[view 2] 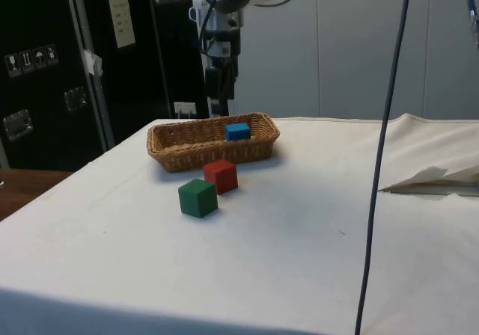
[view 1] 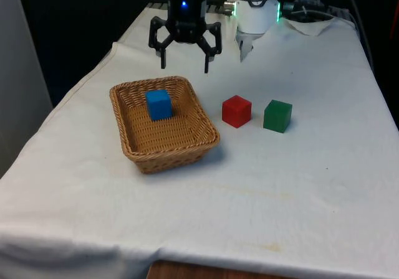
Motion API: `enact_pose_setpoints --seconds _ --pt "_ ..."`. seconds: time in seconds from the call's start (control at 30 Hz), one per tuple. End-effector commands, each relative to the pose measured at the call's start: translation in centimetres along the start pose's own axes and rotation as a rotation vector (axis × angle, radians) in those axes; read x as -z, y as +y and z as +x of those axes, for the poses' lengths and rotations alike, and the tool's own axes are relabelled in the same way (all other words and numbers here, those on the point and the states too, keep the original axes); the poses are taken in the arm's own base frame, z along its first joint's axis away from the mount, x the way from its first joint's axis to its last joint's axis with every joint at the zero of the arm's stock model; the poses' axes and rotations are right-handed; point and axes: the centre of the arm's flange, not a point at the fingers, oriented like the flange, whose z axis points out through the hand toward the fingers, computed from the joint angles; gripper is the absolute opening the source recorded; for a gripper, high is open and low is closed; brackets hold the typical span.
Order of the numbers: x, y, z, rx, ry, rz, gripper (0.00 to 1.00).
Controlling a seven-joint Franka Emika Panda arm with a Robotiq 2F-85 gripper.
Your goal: Pick up exactly two blocks and place them into the basket.
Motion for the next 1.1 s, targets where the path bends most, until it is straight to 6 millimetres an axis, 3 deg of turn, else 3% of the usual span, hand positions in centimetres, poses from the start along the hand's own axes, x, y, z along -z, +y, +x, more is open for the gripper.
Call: enact_pose_setpoints --seconds 0.0,0.43,0.47,0.6,0.8,1.0,1.07 --pt "0.1 -0.5 0.0 -0.001 -0.002 -0.007 1.00" --pt "0.4 -5.3 0.9 0.007 0.006 0.020 1.00" --pt "0.4 -4.9 0.9 0.008 0.007 0.029 1.00" --pt "0.4 -7.2 1.2 0.010 0.008 0.032 1.00" --pt "0.4 -8.7 1.5 0.015 0.009 0.053 1.00" --pt "0.5 -11.7 1.7 0.017 0.010 0.062 1.00" --pt "0.4 -11.6 1.8 0.020 0.009 0.072 1.00"
